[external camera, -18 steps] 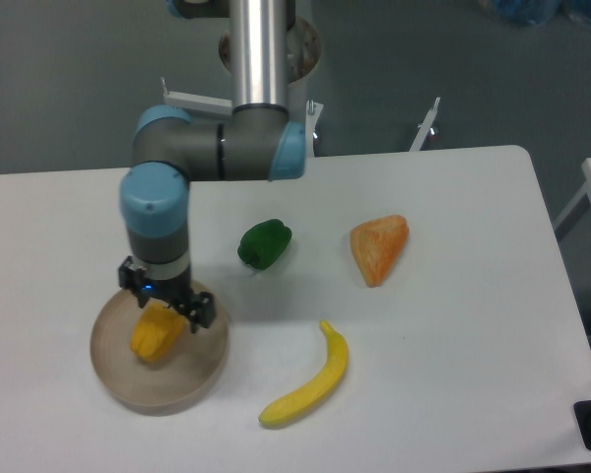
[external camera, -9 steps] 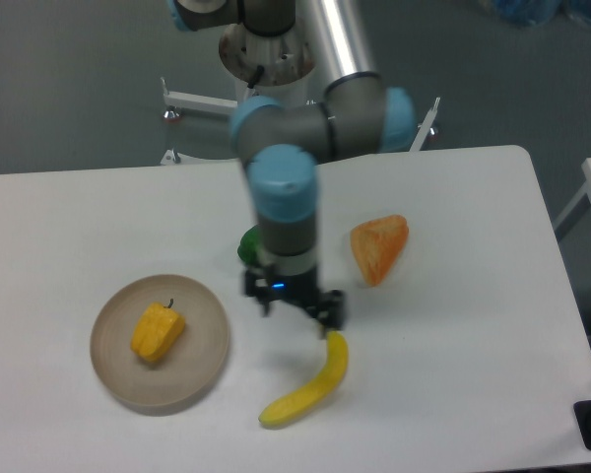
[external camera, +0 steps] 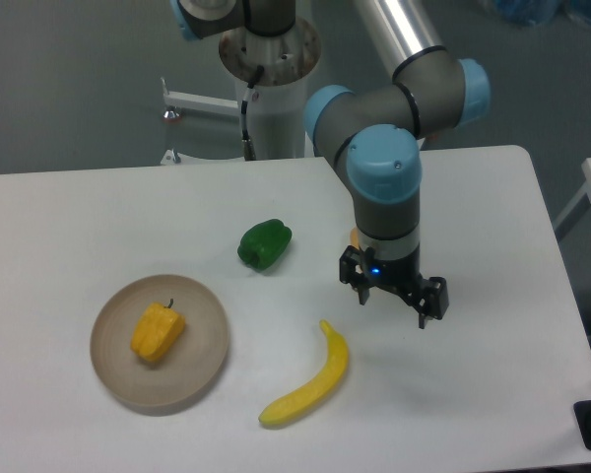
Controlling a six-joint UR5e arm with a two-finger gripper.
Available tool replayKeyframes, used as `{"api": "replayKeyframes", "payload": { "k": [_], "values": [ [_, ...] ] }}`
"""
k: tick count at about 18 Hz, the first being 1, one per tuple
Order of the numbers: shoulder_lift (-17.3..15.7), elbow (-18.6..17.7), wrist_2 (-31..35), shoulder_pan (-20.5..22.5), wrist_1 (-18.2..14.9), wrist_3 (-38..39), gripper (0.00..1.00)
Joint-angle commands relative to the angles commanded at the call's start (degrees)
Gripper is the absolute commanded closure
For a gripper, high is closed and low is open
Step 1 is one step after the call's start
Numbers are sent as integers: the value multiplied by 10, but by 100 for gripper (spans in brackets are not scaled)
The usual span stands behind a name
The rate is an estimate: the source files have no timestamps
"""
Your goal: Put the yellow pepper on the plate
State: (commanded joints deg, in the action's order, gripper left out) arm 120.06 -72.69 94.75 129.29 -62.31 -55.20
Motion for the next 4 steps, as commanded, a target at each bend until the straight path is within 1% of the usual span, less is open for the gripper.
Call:
{"api": "replayKeyframes", "payload": {
  "k": [4],
  "values": [
    [-1,3,1,-1,1,0,0]
  ]
}}
